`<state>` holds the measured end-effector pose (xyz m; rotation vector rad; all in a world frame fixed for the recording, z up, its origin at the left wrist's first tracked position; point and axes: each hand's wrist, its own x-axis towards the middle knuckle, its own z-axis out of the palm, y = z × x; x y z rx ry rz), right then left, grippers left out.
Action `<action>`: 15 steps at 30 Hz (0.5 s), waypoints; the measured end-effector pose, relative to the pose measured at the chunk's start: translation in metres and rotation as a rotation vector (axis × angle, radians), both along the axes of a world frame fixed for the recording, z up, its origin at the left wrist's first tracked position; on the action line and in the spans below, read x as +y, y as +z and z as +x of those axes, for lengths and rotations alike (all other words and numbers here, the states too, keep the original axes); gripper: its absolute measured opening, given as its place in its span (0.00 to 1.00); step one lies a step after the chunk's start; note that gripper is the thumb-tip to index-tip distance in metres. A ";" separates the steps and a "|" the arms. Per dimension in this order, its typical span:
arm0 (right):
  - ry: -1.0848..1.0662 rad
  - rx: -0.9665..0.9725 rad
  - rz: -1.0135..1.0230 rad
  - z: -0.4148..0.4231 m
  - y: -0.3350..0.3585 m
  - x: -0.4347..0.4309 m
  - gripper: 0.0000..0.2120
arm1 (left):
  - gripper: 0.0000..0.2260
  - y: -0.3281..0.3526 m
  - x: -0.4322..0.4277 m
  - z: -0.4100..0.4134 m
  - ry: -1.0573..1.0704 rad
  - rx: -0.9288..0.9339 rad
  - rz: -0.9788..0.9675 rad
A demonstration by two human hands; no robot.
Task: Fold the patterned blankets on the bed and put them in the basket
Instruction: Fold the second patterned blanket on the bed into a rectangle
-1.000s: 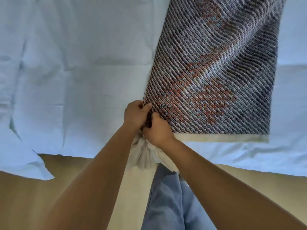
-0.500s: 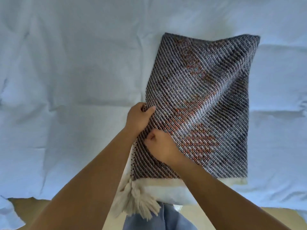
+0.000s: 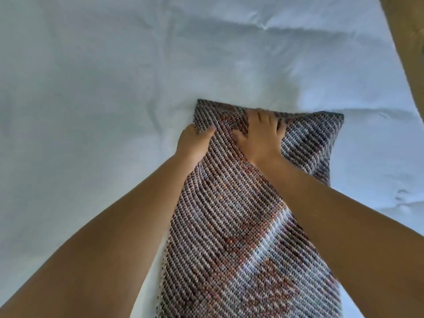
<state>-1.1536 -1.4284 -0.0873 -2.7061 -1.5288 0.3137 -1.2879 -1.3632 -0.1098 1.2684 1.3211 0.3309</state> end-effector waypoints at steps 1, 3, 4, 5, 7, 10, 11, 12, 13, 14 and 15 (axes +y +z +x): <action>-0.002 -0.049 -0.077 0.010 -0.002 0.006 0.29 | 0.16 -0.002 0.007 0.008 0.021 -0.032 -0.018; -0.013 -0.107 -0.197 0.025 -0.006 0.014 0.30 | 0.14 -0.004 0.016 0.022 0.053 -0.080 -0.061; -0.012 -0.124 -0.205 0.030 -0.007 0.019 0.28 | 0.13 -0.004 0.020 0.027 0.060 -0.089 -0.077; -0.012 -0.137 -0.166 0.035 -0.008 0.024 0.25 | 0.12 -0.004 0.024 0.031 0.064 -0.096 -0.080; -0.024 -0.171 -0.011 0.045 -0.008 0.040 0.19 | 0.10 -0.007 0.033 0.036 0.098 -0.145 -0.061; -0.029 -0.197 0.118 0.055 -0.015 0.063 0.15 | 0.06 -0.017 0.045 0.038 0.166 -0.136 0.014; -0.024 -0.185 0.087 0.056 -0.021 0.067 0.16 | 0.07 -0.022 0.046 0.039 0.148 -0.057 0.056; -0.017 -0.169 0.036 0.055 -0.029 0.069 0.17 | 0.09 -0.027 0.047 0.040 0.119 0.029 0.097; -0.017 -0.150 -0.009 0.053 -0.037 0.068 0.18 | 0.12 -0.031 0.047 0.041 0.088 0.101 0.136; -0.028 -0.128 -0.033 0.051 -0.043 0.066 0.19 | 0.16 -0.034 0.046 0.042 0.068 0.148 0.171; -0.042 -0.106 -0.036 0.050 -0.048 0.063 0.20 | 0.19 -0.036 0.045 0.042 0.061 0.178 0.198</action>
